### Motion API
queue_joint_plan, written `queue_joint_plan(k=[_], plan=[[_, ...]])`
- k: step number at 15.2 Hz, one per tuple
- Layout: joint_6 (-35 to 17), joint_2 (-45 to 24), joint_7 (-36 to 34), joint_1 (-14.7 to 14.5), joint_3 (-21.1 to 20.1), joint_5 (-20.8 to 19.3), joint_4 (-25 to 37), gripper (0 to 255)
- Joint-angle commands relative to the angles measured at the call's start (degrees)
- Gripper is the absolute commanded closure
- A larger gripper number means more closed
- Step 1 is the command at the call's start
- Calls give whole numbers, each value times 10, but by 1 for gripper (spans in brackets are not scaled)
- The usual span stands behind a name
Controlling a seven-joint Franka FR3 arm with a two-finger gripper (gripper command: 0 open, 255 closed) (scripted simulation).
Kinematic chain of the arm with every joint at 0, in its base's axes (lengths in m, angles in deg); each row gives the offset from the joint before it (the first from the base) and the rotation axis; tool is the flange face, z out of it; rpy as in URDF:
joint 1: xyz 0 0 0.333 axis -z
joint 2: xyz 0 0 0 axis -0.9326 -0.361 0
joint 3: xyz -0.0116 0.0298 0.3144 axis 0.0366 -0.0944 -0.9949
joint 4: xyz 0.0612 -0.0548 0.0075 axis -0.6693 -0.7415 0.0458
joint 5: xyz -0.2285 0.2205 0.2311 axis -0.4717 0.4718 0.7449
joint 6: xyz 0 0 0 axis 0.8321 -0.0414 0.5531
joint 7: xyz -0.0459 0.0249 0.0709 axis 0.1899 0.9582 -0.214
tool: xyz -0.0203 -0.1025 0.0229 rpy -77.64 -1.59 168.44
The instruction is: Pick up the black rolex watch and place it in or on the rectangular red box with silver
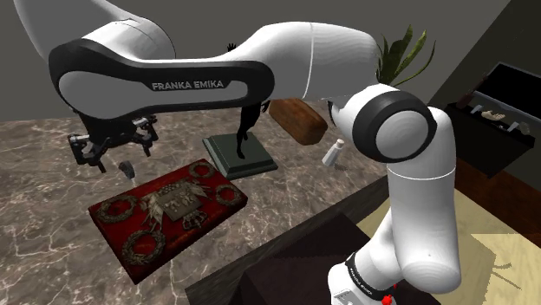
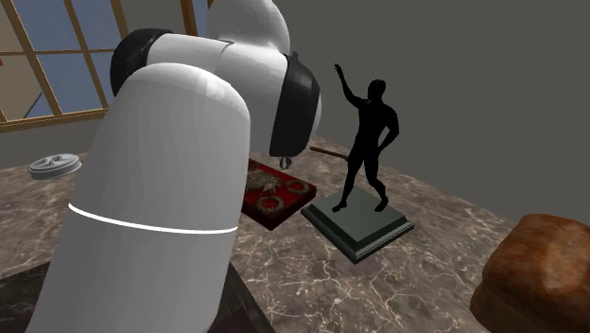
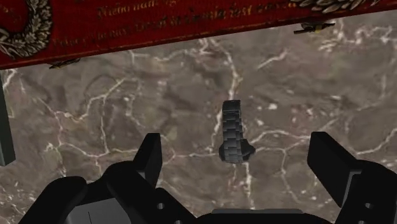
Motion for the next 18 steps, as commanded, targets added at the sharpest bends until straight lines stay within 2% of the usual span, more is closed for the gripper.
queue_joint_plan(k=[1, 6, 14, 15, 18], plan=[[-9, -7, -2, -1, 1, -3, -2, 0], [-50, -9, -7, 7, 4, -6, -42, 0], [-50, -9, -7, 7, 4, -6, -42, 0], [-50, -9, -7, 7, 4, -6, -42, 255], [-50, -9, -7, 7, 4, -6, -42, 255]])
